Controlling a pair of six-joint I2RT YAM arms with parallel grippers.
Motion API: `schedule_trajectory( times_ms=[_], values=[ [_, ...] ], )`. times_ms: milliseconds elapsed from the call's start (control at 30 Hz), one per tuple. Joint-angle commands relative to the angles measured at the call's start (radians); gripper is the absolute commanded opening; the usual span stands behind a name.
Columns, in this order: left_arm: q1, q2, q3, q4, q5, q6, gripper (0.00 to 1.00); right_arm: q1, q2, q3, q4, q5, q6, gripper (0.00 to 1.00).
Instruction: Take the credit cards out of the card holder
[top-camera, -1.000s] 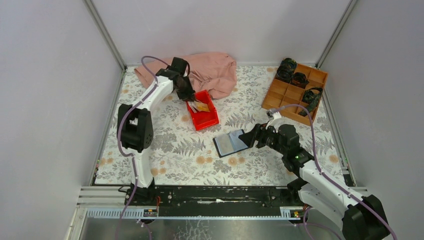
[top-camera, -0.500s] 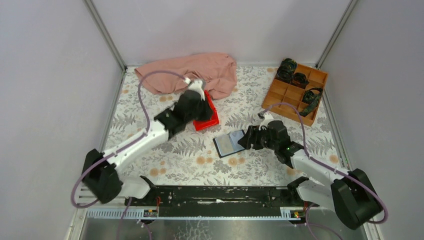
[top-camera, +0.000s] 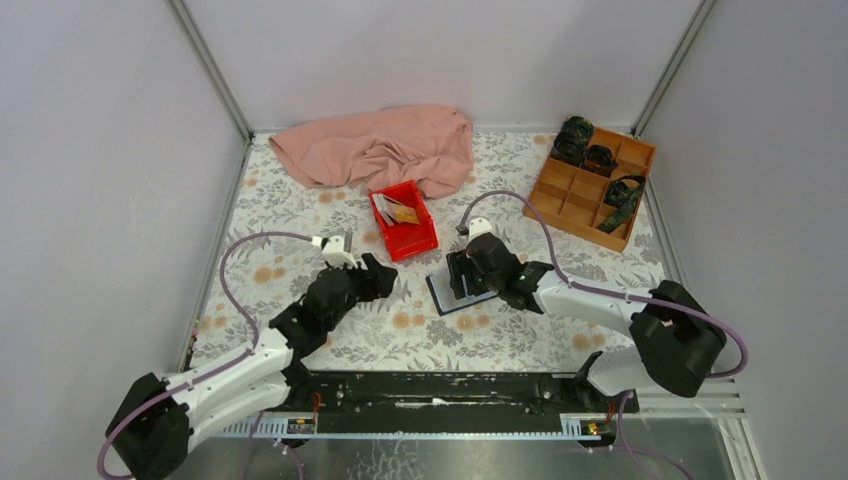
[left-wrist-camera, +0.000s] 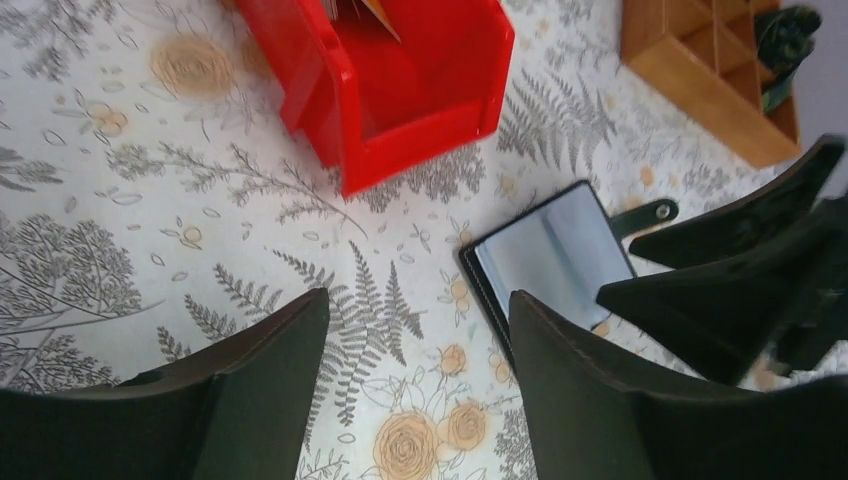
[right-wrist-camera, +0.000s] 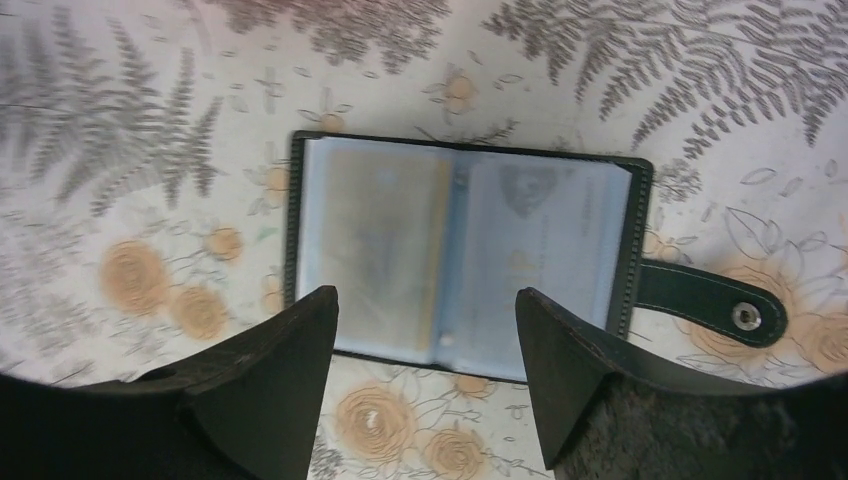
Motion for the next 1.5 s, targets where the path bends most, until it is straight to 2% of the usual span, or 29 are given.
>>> schedule_trajectory(
  times_ms=[0,200,433,700,1000,1333,1467],
  values=[
    [-0.001,-0.059,0.005,0.02,-0.127,0.051,0.75,0.027,0.075,0.081,-0.094,0.159,-0.035,0.73],
    [-0.001,-0.071,-0.012,-0.037,-0.222,0.038,0.76,0.117,0.167,0.156,-0.121,0.219,-0.032,0.73],
    [-0.001,-0.026,-0.02,-0.054,-0.222,0.016,0.78,0.145,0.24,0.192,-0.125,0.202,-0.035,0.77],
    [-0.001,-0.042,-0.029,-0.048,-0.223,0.035,0.78,0.146,0.321,0.234,-0.147,0.195,-0.054,0.8],
    [-0.001,-0.022,-0.028,-0.044,-0.215,0.041,0.78,0.146,0.326,0.218,-0.152,0.2,-0.046,0.69],
    [-0.001,0.007,-0.022,-0.022,-0.176,0.053,0.78,0.144,0.294,0.208,-0.143,0.189,-0.026,0.68],
    [-0.001,0.022,-0.022,0.023,-0.106,0.064,0.78,0.145,0.245,0.199,-0.14,0.2,-0.021,0.76]
  ],
)
